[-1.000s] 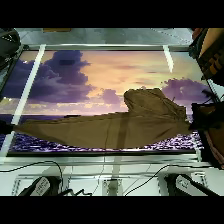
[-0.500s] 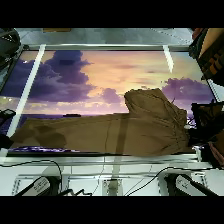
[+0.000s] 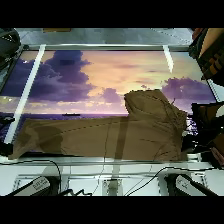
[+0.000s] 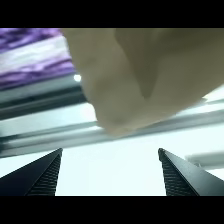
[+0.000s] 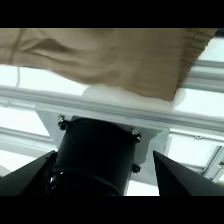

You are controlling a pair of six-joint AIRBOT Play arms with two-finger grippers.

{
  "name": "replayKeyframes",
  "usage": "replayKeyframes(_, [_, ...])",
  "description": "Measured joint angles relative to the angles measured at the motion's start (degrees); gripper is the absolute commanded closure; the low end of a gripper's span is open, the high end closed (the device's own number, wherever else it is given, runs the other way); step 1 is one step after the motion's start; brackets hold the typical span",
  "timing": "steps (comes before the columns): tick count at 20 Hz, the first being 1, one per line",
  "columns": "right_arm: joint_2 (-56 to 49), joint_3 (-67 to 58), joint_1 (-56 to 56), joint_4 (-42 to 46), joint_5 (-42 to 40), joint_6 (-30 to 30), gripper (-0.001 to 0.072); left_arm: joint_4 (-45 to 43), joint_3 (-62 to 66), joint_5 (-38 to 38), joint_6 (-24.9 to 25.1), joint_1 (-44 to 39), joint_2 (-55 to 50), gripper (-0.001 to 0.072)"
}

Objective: Fold the clothes and pants, and hang the long-sleeved shirts on hangers.

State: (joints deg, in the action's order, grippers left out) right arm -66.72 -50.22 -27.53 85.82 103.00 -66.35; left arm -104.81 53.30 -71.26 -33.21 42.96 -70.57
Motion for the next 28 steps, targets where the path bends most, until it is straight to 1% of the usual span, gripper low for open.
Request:
replayKeyframes(1, [0.00, 0.11, 0.00, 0.02, -0.68, 0.00, 0.0043, 0.02, 0.07, 0.72, -1.18, 0.09, -0.09, 0.0031])
replayKeyframes(2, [0.00, 0.15, 0.00, 0.02, -0.94, -0.02, 0.0043, 0.11, 0.24, 1.16, -2.51, 0.13, -0.13, 0.0110])
replayKeyframes(3, [0.00, 0.22, 0.00, 0.11, -1.36, 0.00, 0.0044, 0.15, 0.61, 2.10, -4.61, 0.17, -0.13, 0.0149])
replayKeyframes(5, [0.00, 0.17, 0.00, 0.26, -3.13, 0.00, 0.0046, 0.20, 1.79, 3.65, -9.86, 0.11, 0.02, 0.0149])
replayKeyframes(8, [0.00, -1.22, 0.00, 0.31, -9.90, -0.04, 0.0047, 1.38, 4.83, 6.86, -17.14, -1.38, 0.50, 0.0148])
replayKeyframes(9, [0.00, -2.01, 0.00, 0.31, -13.62, -0.33, 0.0109, 2.49, 5.84, 7.87, -18.60, -2.25, 0.59, 0.0148])
replayKeyframes(10, [0.00, -2.80, 0.00, 0.28, -17.97, -0.87, 0.0410, 4.48, 6.82, 8.92, -19.78, -3.48, 0.70, 0.0148])
replayKeyframes(11, [0.00, -3.50, -0.04, 0.28, -22.62, -1.46, 0.0680, 6.51, 7.56, 10.12, -20.74, -4.83, 0.76, 0.0149])
replayKeyframes(13, [0.00, -4.87, -0.61, 0.20, -32.61, -2.86, 0.0681, 10.73, 8.57, 12.13, -21.99, -8.46, 0.83, 0.0163])
replayKeyframes(14, [0.00, -5.31, -1.07, 0.00, -36.96, -3.65, 0.0682, 12.17, 8.85, 13.07, -22.27, -10.40, 0.87, 0.0257])
replayKeyframes(15, [-0.11, -5.70, -1.73, -0.20, -41.22, -4.81, 0.0682, 13.42, 9.05, 13.92, -22.53, -12.55, 0.87, 0.0380])
replayKeyframes(16, [-0.44, -5.99, -2.67, -0.66, -44.52, -5.73, 0.0683, 14.25, 9.20, 14.73, -22.73, -14.58, 0.87, 0.0429])
replayKeyframes(18, [-1.99, -6.32, -5.40, -4.15, -47.78, -6.54, 0.0684, 15.41, 9.40, 16.17, -23.06, -18.75, 0.87, 0.0428])
replayKeyframes(19, [-3.26, -6.38, -7.15, -7.15, -47.78, -6.10, 0.0683, 15.85, 9.44, 16.90, -23.28, -20.90, 0.87, 0.0427])
replayKeyframes(21, [-6.95, -6.56, -11.69, -16.20, -44.54, -1.31, 0.0680, 16.44, 9.53, 17.86, -23.39, -24.70, 0.85, 0.0427])
replayKeyframes(22, [-9.01, -6.56, -13.97, -21.03, -41.79, 1.40, 0.0560, 16.61, 9.55, 18.25, -23.39, -26.38, 0.85, 0.0423])
replayKeyframes(23, [-10.95, -6.56, -16.15, -25.33, -39.01, 3.65, 0.0273, 16.65, 9.55, 18.62, -23.39, -28.04, 0.85, 0.0422])
replayKeyframes(24, [-12.94, -6.60, -18.29, -29.24, -37.18, 5.44, 0.0160, 16.72, 9.55, 18.84, -23.41, -29.46, 0.85, 0.0418])
replayKeyframes(25, [-14.53, -6.60, -19.91, -31.65, -35.89, 6.51, 0.0158, 16.92, 9.55, 18.99, -23.41, -30.93, 0.85, 0.0335])
replayKeyframes(26, [-15.93, -6.60, -21.24, -33.88, -34.82, 7.04, 0.0158, 17.40, 9.55, 19.17, -23.41, -32.17, 0.85, 0.0161])
replayKeyframes(27, [-17.20, -6.60, -22.16, -35.54, -34.69, 7.45, 0.0158, 18.58, 9.55, 19.28, -23.41, -33.42, 0.81, 0.0039])
replayKeyframes(28, [-18.18, -6.60, -22.73, -36.59, -34.71, 7.67, 0.0158, 20.22, 9.55, 19.41, -23.43, -34.47, 0.72, 0.0036])
